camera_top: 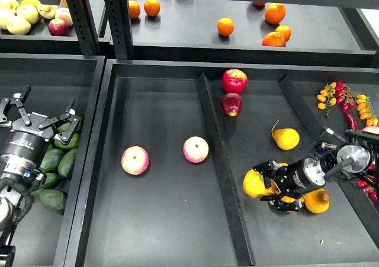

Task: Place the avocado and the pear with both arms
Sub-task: 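Carry the pear with the right gripper into the pear bin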

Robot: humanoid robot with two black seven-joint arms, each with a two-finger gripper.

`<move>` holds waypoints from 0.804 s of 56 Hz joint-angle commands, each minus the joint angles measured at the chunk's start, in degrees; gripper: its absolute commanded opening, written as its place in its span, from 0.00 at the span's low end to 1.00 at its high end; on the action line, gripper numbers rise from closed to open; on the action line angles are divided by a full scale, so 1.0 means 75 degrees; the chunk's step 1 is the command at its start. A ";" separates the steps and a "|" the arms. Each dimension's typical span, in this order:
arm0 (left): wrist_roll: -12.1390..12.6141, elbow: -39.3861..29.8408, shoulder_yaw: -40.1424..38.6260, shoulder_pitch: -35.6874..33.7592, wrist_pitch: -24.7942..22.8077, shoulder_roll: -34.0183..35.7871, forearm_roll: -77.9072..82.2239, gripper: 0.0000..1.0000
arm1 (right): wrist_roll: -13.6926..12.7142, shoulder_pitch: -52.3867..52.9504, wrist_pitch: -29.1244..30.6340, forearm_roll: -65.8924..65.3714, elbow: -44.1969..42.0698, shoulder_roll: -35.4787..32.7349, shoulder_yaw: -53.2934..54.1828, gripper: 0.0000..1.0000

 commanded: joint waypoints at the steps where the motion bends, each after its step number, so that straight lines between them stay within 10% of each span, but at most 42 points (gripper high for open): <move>1: 0.0000 -0.0013 0.0011 0.0006 0.0001 0.0000 0.0000 1.00 | 0.0000 -0.0188 0.0000 -0.0015 -0.0243 0.0124 -0.0007 0.24; 31: 0.0000 -0.0001 0.0011 0.0006 0.0001 0.0000 0.0000 1.00 | 0.0000 -0.0621 0.0000 -0.0097 -0.0700 0.0593 0.0063 0.38; 45: 0.0000 -0.0001 0.0035 0.0006 0.0001 0.0000 0.0000 1.00 | 0.0000 -0.0586 0.0000 -0.0402 -0.0829 0.0617 0.0122 0.66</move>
